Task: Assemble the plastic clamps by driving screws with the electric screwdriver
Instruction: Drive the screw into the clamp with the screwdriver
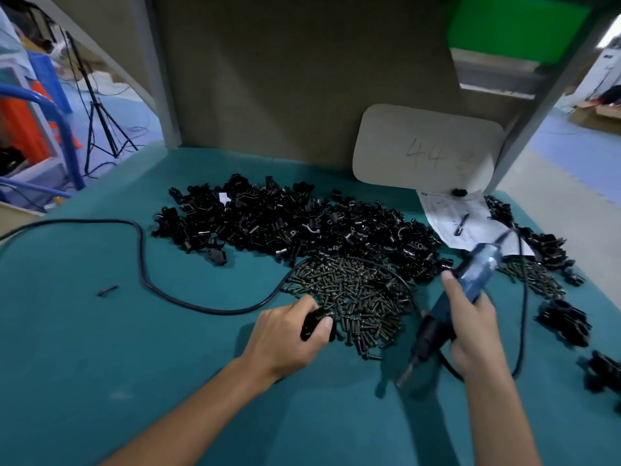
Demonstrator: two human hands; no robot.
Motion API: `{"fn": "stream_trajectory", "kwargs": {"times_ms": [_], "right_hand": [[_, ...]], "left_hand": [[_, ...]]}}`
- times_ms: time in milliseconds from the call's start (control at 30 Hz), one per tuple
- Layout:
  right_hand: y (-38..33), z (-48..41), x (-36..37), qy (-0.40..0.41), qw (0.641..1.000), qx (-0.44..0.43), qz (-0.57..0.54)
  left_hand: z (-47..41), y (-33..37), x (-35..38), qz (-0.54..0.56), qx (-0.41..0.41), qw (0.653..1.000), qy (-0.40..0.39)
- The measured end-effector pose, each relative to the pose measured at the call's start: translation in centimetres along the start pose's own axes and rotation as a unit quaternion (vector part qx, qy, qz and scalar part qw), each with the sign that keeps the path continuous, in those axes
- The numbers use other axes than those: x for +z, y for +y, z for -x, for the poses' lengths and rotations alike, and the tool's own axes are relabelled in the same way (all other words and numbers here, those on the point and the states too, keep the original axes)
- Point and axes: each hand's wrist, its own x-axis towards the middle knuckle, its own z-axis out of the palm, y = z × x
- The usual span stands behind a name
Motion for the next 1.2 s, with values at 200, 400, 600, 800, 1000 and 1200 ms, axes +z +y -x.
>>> {"fn": "stream_trajectory", "kwargs": {"times_ms": [200, 400, 600, 800, 1000, 1200], "right_hand": [[1.8, 1.2, -1.5, 0.030, 0.867, -0.103, 0.486], [1.5, 5.6, 2.4, -0.179, 0.888, -0.217, 0.365], [2.8, 6.4, 4.8, -0.278, 0.847, -0.250, 0.378], [1.0, 2.4, -4.0, -0.090, 0.879, -0.236, 0.404], [0.2, -3.1, -17.2, 0.164, 0.826, -0.184, 0.507], [0.9, -5.6, -22.7, 0.201, 0.769, -0.100, 0.598]], "left_hand": [[-0.2, 0.1, 0.5, -0.054, 0.038, 0.997, 0.030], [-0.5, -0.1, 0.4, -0.085, 0.113, 0.990, 0.006], [-0.1, -1.3, 1.0, -0.066, 0.125, 0.990, 0.016], [-0.8, -1.9, 1.8, -0.027, -0.030, 0.999, 0.025], [-1.2, -1.8, 1.9, -0.052, -0.069, 0.996, -0.016], [-1.3, -1.7, 2.0, -0.049, -0.069, 0.996, -0.024]]}}
